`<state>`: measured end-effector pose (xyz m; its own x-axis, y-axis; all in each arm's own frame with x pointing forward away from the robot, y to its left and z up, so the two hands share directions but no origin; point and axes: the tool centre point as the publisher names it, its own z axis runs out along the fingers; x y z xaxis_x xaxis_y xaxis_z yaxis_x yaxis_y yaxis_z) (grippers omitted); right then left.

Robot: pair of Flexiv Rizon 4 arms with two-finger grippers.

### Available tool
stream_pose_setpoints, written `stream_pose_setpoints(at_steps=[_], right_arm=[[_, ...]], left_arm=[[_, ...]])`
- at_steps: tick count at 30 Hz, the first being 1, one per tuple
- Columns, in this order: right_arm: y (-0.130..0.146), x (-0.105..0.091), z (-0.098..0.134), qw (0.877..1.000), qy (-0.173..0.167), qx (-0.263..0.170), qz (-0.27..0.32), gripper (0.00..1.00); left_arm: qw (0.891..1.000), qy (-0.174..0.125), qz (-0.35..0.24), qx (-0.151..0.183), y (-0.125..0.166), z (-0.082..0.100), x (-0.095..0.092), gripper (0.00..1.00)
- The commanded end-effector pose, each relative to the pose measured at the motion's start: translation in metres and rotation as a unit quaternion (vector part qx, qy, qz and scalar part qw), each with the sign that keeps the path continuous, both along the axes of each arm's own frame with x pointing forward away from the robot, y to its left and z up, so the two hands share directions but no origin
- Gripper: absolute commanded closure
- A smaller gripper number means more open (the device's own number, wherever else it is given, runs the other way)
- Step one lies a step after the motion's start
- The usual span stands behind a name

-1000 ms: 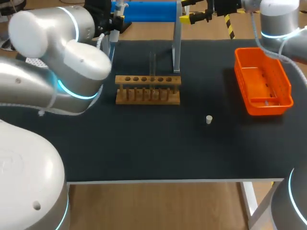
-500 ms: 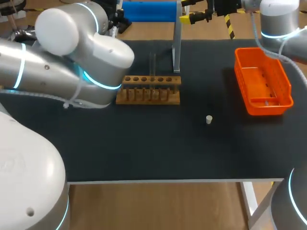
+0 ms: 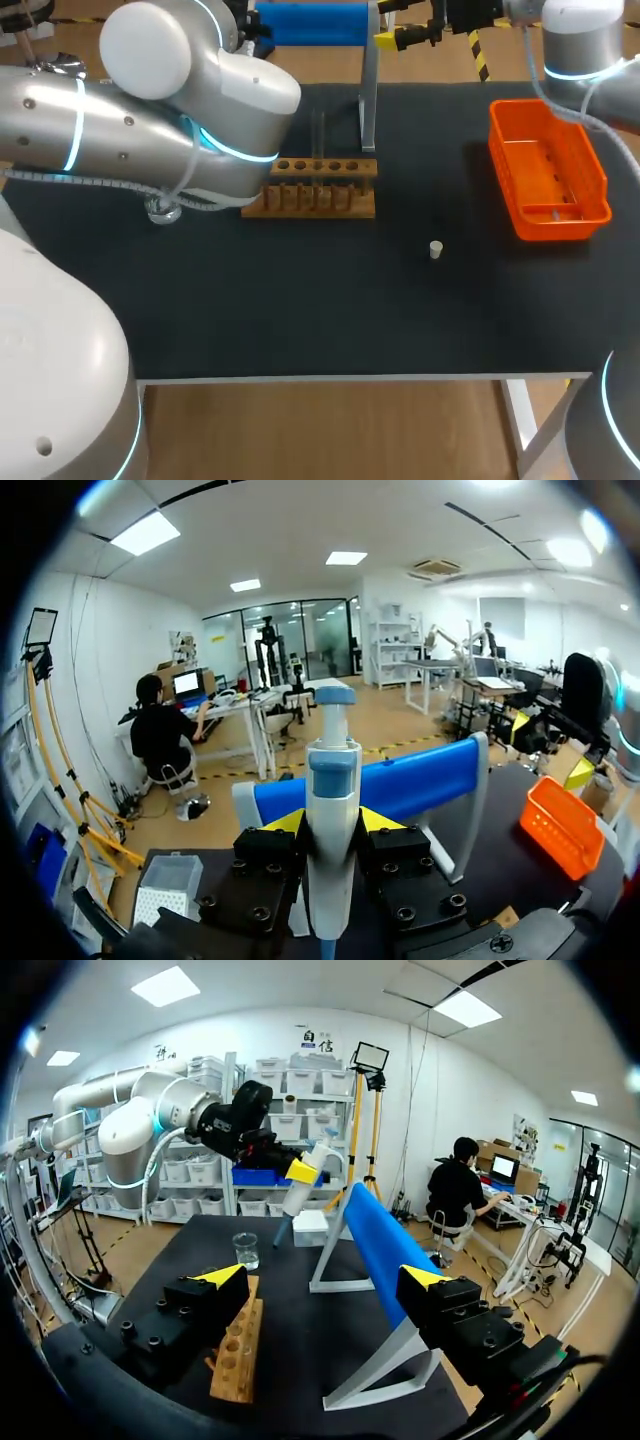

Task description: Invert the test tube, pick up the pipette, mount the tip to pipette, aspirate from beaker and dispense into the tube, eject the tip, return the pipette, and cap with the stopper.

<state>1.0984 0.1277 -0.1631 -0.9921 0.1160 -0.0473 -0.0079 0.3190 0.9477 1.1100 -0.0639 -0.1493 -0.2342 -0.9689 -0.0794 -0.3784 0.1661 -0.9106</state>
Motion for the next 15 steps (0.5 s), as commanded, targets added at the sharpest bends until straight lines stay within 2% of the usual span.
stream_pose_setpoints(at_steps=[1,15], right_arm=[[-0.001,0.001,0.001,1.0,0.001,-0.001,0.002,0.0],[-0.001,0.001,0.001,1.0,0.001,-0.001,0.002,0.0]], left_arm=[[1.0,-0.005,0.01,0.003,-0.004,-0.007,0.007,1.0],[0.999,-0.005,0.032,0.002,0.003,-0.014,0.025,1.0]])
